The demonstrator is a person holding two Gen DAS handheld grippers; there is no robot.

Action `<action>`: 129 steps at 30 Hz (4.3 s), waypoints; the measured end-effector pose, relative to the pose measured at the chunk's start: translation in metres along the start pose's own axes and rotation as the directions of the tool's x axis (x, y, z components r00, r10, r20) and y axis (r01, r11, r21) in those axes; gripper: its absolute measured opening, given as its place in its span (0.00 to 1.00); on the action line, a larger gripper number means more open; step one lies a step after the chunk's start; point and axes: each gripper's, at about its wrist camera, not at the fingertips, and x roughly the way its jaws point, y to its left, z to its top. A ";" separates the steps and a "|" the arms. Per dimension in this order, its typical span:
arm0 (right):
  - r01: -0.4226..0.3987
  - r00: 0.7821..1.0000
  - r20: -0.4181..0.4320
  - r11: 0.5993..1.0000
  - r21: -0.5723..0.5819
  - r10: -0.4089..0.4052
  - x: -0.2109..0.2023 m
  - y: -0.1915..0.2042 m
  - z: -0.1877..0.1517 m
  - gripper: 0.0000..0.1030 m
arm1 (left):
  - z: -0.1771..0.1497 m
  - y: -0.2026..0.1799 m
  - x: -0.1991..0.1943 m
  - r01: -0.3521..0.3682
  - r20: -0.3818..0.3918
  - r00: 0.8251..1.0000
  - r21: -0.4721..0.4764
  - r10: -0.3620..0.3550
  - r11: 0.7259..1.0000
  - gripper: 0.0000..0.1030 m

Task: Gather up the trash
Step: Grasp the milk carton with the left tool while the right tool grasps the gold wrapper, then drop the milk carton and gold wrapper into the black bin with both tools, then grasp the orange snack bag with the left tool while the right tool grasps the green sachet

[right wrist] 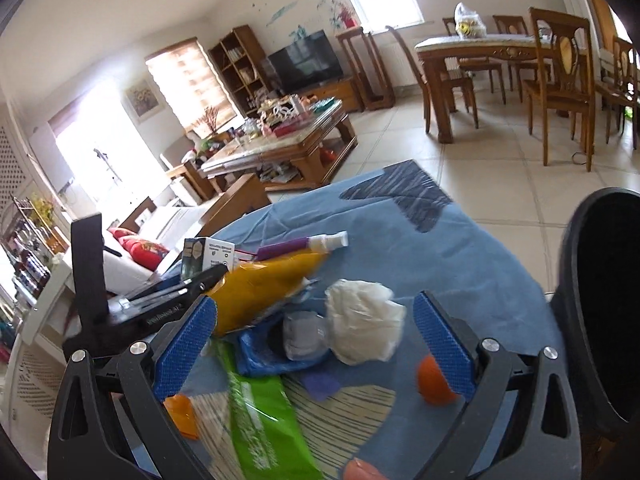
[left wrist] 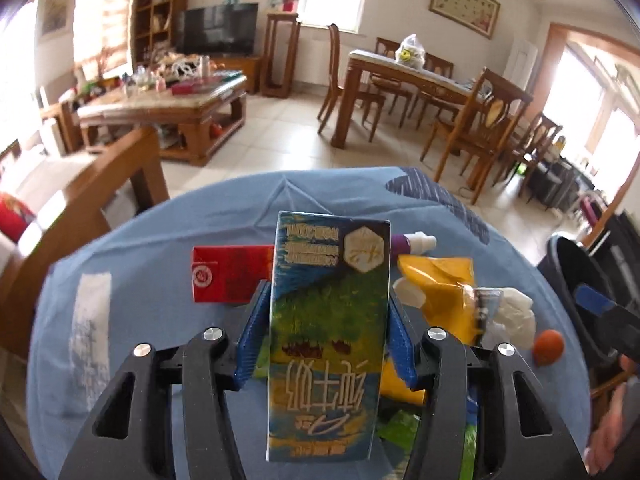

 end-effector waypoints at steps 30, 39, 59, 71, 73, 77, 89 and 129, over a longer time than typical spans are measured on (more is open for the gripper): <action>0.159 0.963 -0.214 0.986 -0.043 -0.164 0.116 0.045 0.013 0.31 | -0.044 0.052 -0.100 0.125 0.334 0.941 -0.197 -0.054 0.972 0.50; 0.142 0.989 -0.031 0.986 -0.085 -0.145 0.080 0.053 0.024 0.31 | -0.043 0.042 -0.100 0.110 0.327 0.944 -0.179 -0.047 0.978 0.50; 0.003 0.979 0.201 0.985 -0.174 0.033 -0.043 0.054 0.001 0.31 | -0.041 -0.025 -0.120 0.087 0.349 0.932 0.042 -0.096 0.995 0.50; 0.086 0.957 0.282 0.994 -0.066 -0.064 -0.102 -0.034 -0.003 0.31 | -0.024 -0.120 -0.112 0.179 0.298 0.927 0.190 -0.230 0.965 0.50; 0.105 0.951 0.295 0.993 -0.046 -0.087 -0.112 -0.050 -0.005 0.31 | -0.022 -0.136 -0.105 0.212 0.283 0.922 0.202 -0.264 0.956 0.50; 0.142 0.938 0.320 0.990 0.007 -0.136 -0.129 -0.083 -0.007 0.31 | -0.019 -0.172 -0.085 0.291 0.234 0.911 0.218 -0.340 0.931 0.50; 0.308 0.894 0.260 0.922 0.236 -0.366 -0.148 -0.207 -0.021 0.31 | -0.009 -0.272 0.017 0.473 0.082 0.869 0.154 -0.488 0.867 0.50; 0.301 0.915 0.227 0.939 0.168 -0.334 -0.136 -0.176 -0.033 0.90 | -0.022 -0.257 -0.033 0.388 0.124 0.902 0.183 -0.412 0.903 0.89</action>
